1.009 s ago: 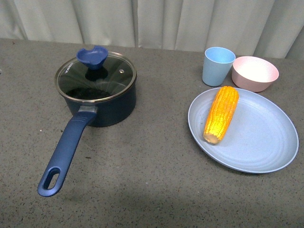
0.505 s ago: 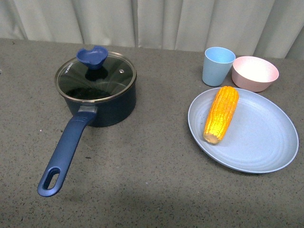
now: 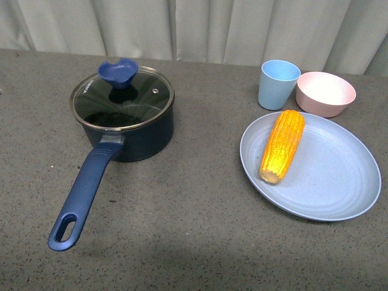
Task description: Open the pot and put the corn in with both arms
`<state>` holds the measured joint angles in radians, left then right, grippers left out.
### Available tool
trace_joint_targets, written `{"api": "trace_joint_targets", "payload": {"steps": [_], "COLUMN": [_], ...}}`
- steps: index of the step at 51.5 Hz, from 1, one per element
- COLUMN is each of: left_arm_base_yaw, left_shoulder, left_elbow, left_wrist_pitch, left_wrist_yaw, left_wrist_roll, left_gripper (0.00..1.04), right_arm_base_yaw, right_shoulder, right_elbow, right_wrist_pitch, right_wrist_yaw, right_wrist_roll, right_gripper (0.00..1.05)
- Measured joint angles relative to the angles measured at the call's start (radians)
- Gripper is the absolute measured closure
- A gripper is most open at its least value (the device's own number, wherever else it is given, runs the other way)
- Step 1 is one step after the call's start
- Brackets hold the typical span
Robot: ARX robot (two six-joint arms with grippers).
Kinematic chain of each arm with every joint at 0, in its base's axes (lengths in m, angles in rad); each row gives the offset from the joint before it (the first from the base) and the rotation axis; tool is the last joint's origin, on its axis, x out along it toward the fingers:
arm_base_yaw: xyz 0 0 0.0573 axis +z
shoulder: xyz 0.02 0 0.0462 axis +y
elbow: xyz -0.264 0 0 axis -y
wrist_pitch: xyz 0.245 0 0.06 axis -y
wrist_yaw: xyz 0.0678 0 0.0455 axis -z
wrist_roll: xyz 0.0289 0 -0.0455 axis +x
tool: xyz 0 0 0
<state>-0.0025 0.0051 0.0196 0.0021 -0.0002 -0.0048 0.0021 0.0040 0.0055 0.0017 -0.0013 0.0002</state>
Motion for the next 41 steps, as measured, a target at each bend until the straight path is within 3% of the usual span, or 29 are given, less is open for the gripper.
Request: {"api": "trace_joint_targets", "payload": {"steps": [41], "left_arm_base_yaw": [0.0], "left_shoulder": [0.0], "left_elbow": [0.0], "left_wrist_pitch": [0.0], "left_wrist_yaw": [0.0], "left_wrist_roll": [0.0], "left_gripper": [0.07], "right_arm_base_yaw": [0.0], "right_shoulder": [0.0], "right_elbow": [0.0], "right_wrist_pitch": [0.0], "right_wrist_yaw": [0.0], "right_wrist_roll": [0.0], "right_gripper": [0.09]}}
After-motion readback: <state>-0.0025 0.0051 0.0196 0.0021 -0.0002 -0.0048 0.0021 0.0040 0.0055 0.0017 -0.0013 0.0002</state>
